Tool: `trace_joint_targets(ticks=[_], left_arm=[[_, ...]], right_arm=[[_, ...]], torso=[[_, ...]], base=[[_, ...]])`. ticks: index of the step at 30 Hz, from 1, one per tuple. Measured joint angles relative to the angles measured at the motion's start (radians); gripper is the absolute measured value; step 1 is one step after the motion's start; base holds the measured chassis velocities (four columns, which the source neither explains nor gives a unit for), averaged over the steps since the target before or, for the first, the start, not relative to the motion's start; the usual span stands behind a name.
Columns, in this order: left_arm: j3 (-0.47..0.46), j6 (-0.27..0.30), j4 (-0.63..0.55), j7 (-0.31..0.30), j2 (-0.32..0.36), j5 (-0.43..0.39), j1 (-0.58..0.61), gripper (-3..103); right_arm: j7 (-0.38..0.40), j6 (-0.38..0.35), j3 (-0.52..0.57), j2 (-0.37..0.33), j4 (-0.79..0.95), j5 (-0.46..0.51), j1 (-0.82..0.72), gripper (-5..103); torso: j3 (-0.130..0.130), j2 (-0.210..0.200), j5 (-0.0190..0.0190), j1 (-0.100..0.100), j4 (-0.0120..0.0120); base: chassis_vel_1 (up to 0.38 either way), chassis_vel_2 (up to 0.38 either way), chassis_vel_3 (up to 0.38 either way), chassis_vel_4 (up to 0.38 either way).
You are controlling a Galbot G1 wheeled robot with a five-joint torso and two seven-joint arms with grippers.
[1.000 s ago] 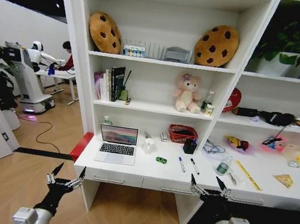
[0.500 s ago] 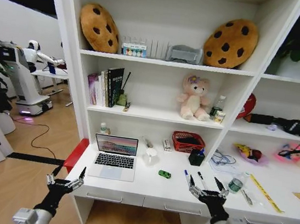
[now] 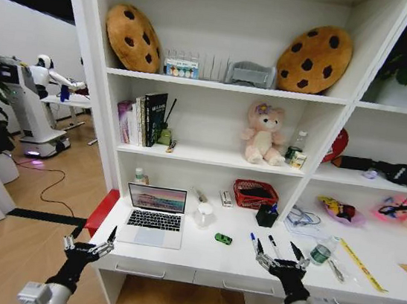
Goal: Organize the objects on the table.
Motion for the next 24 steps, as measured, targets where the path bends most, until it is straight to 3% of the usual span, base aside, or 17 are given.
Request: trace_joint_targets(ticks=[3, 8, 11, 12, 13, 15, 17, 20, 22, 24], left_arm=[[0.007, 0.02, 0.014, -0.016, 0.063, -0.061, -0.047, 89], [0.008, 0.039, 0.023, -0.017, 0.119, -0.119, -0.086, 78], [0.01, 0.071, 0.043, -0.014, 0.177, -0.171, -0.153, 62], [0.01, 0.071, 0.043, -0.014, 0.177, -0.171, -0.153, 62], [0.011, 0.082, 0.056, -0.014, 0.199, -0.18, -0.177, 51], [0.011, 0.084, 0.06, -0.014, 0.208, -0.181, -0.183, 51], [0.006, 0.106, 0.062, -0.024, 0.238, -0.191, -0.197, 40], [0.011, 0.131, 0.061, -0.045, 0.257, -0.197, -0.213, 34], [0.024, 0.167, 0.068, -0.067, 0.278, -0.205, -0.241, 19], [0.035, 0.179, 0.077, -0.07, 0.288, -0.217, -0.258, 14]], right_arm=[[0.013, -0.002, 0.006, -0.017, -0.001, 0.012, 0.004, 100], [0.023, -0.008, 0.006, -0.026, -0.007, 0.014, 0.004, 100], [0.037, -0.01, 0.002, -0.039, -0.035, 0.012, 0.029, 100], [0.037, -0.01, 0.002, -0.039, -0.035, 0.012, 0.029, 100], [0.041, -0.011, -0.005, -0.042, -0.053, 0.009, 0.052, 100], [0.042, -0.015, -0.011, -0.046, -0.062, 0.008, 0.067, 100], [0.043, -0.027, -0.029, -0.068, -0.091, 0.012, 0.112, 100], [0.043, -0.031, -0.033, -0.079, -0.103, 0.02, 0.127, 100], [0.042, -0.042, -0.04, -0.115, -0.121, 0.063, 0.162, 100], [0.04, -0.045, -0.04, -0.128, -0.122, 0.087, 0.172, 100]], torso=[[0.0, 0.0, -0.0001, 0.0, -0.0001], [0.0, 0.0, -0.0001, 0.0, 0.0], [0.0, 0.0, -0.0001, 0.0, -0.0001], [0.0, 0.0, -0.0001, 0.0, -0.0001], [0.0, 0.0, 0.0, 0.0, -0.0005], [0.0, 0.0, -0.0001, 0.0, -0.0004], [0.0, 0.0, 0.0002, 0.0, 0.0005], [0.0, 0.0, 0.0002, 0.0, 0.0003], [0.0, 0.0, 0.0002, 0.0, 0.0], [0.0, 0.0, 0.0, 0.0, 0.0001]], base=[[0.0, 0.0, 0.0, 0.0], [0.0, 0.0, 0.0, 0.0], [0.0, 0.0, 0.0, 0.0], [0.0, 0.0, 0.0, 0.0], [0.0, 0.0, 0.0, 0.0], [0.0, 0.0, 0.0, 0.0], [0.0, 0.0, 0.0, 0.0], [0.0, 0.0, 0.0, 0.0], [0.0, 0.0, 0.0, 0.0], [0.0, 0.0, 0.0, 0.0]])
